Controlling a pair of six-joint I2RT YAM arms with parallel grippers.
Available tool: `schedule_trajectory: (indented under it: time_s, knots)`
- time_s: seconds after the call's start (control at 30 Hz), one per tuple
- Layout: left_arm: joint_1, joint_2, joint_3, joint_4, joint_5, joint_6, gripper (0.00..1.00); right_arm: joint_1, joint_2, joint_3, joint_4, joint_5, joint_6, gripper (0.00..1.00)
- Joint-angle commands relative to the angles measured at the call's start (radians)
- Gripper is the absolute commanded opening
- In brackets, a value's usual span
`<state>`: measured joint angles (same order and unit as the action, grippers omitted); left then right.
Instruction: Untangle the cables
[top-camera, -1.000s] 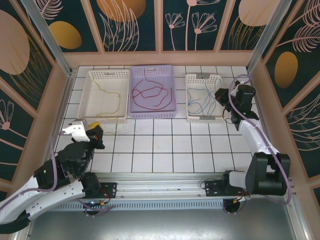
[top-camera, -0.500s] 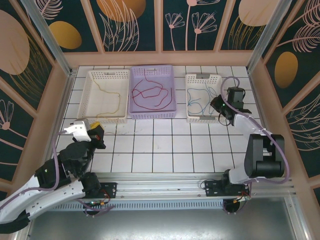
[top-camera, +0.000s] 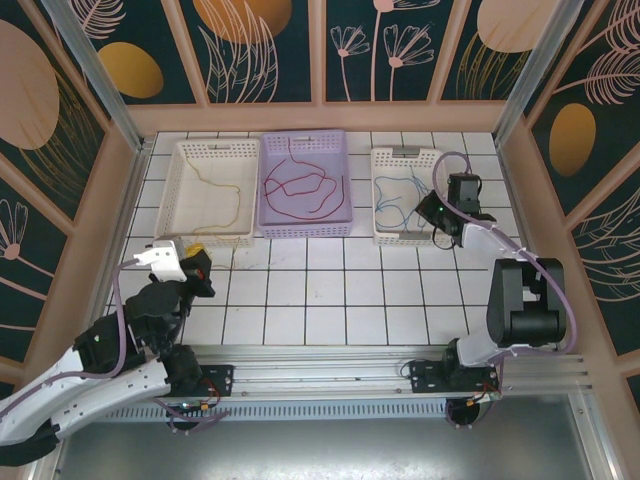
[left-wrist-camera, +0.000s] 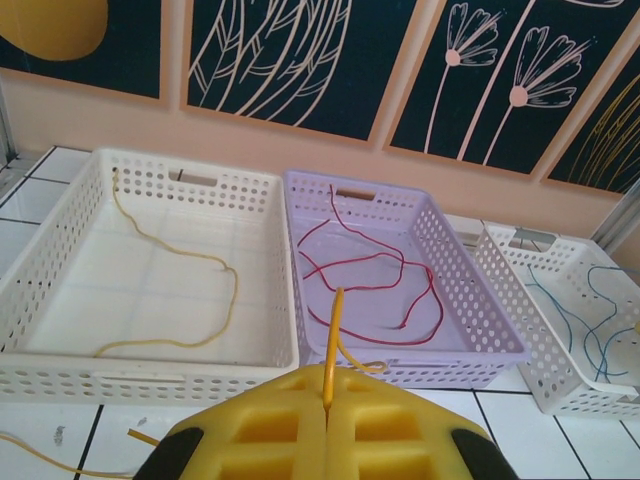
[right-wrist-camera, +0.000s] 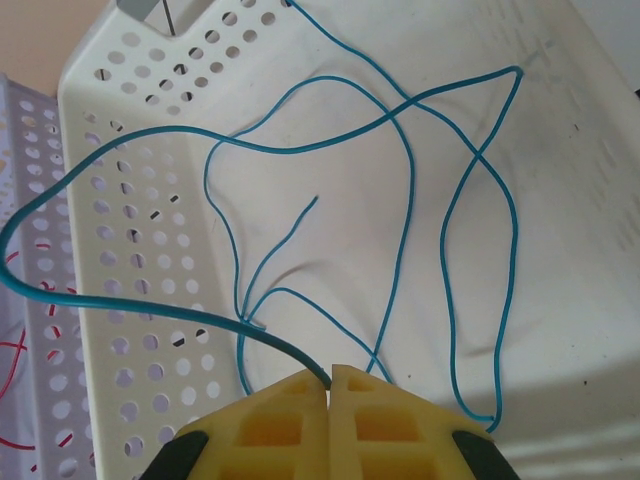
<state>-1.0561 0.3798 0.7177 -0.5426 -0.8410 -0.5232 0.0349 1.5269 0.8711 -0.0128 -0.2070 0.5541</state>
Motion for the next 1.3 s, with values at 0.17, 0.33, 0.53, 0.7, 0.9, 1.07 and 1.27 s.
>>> schedule_trajectory:
  time_s: [0.17,0.33,0.53,0.7,0.9,1.07,1.27]
  knots:
    - [0.001,0.013,-0.014,0.003,0.004,0.023,0.00,0.011,0.048,0.040,-0.045,0.014,-0.024,0.00]
    - [0.001,0.012,-0.014,0.005,0.003,0.025,0.00,0.020,0.050,0.051,-0.058,0.023,-0.035,0.00]
    - [0.002,0.013,-0.013,0.005,0.005,0.024,0.00,0.028,0.072,0.048,-0.058,0.032,-0.039,0.01]
    - [0.001,0.013,-0.014,0.005,0.008,0.026,0.00,0.031,0.109,0.069,-0.068,0.034,-0.046,0.02]
    - [0.001,0.012,-0.014,0.006,0.008,0.028,0.00,0.049,0.124,0.101,-0.093,0.057,-0.064,0.08]
    - [0.001,0.017,-0.015,0.006,0.009,0.029,0.00,0.073,0.118,0.118,-0.105,0.076,-0.075,0.17]
    - [0.001,0.020,-0.016,0.006,0.010,0.031,0.00,0.092,0.083,0.115,-0.115,0.108,-0.079,0.26]
